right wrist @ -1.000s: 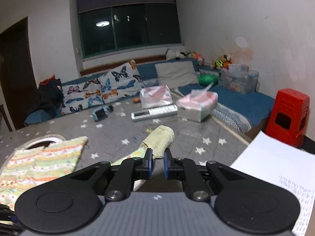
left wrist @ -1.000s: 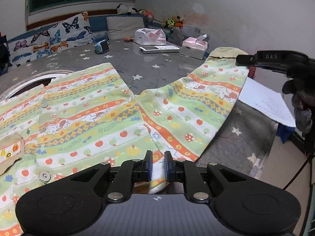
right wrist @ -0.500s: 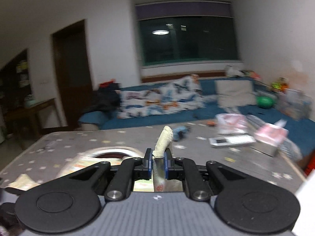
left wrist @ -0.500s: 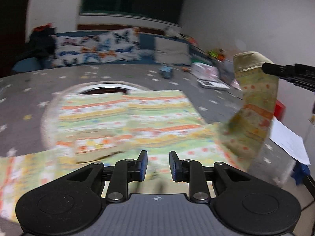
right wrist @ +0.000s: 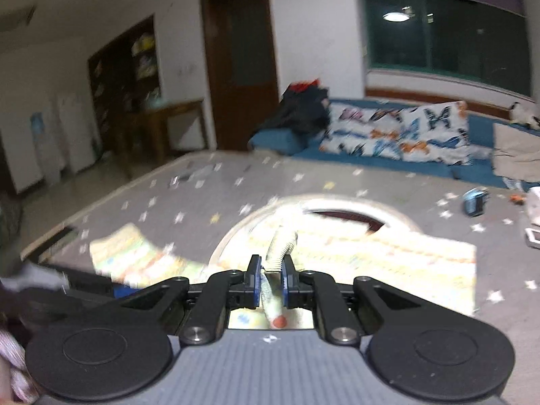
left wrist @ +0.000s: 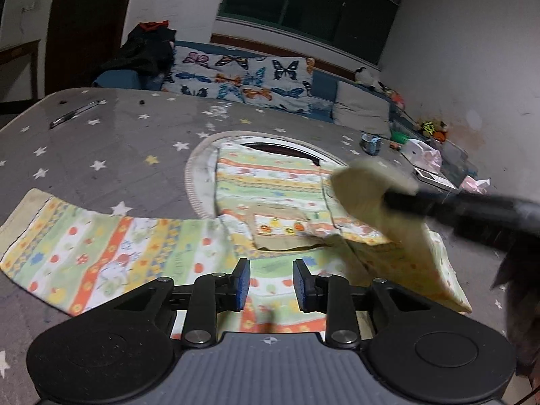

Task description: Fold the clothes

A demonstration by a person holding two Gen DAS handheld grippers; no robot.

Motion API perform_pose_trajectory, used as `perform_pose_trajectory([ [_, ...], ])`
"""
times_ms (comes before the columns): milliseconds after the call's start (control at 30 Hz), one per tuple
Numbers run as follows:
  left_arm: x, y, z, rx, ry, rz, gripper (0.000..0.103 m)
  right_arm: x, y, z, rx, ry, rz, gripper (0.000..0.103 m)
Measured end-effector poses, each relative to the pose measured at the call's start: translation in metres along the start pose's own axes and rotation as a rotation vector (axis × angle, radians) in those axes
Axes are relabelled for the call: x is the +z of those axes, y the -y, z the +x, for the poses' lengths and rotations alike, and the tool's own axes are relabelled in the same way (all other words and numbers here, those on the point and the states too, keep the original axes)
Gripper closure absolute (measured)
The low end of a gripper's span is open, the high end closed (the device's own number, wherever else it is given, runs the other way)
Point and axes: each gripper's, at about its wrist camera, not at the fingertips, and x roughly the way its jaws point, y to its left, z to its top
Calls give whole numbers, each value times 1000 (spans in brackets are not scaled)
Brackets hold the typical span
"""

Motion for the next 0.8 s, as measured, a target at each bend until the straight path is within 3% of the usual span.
perform_pose_trajectory([
  [100,1,-4,-1,15,0,-6,70,-9,-16,5,34,-34,-29,85],
  [200,6,-7,-4,27,13,-16,69,-13,-21,-3,47,-38,-69,71],
  [233,7,-8,-4,30,19,-20,68,-12,-18,-7,44,-38,-79,71],
  [400,13,0,-1,5,27,-3,68,-28,15,-34,-56,-85,-64,71],
  [567,8,18,20,-24,-26,33,69,-61,59,-51,-180,-168,57,70],
  [800,5,29,44,-55,-107,32,70,-90,90,-80,-257,-171,171,70],
])
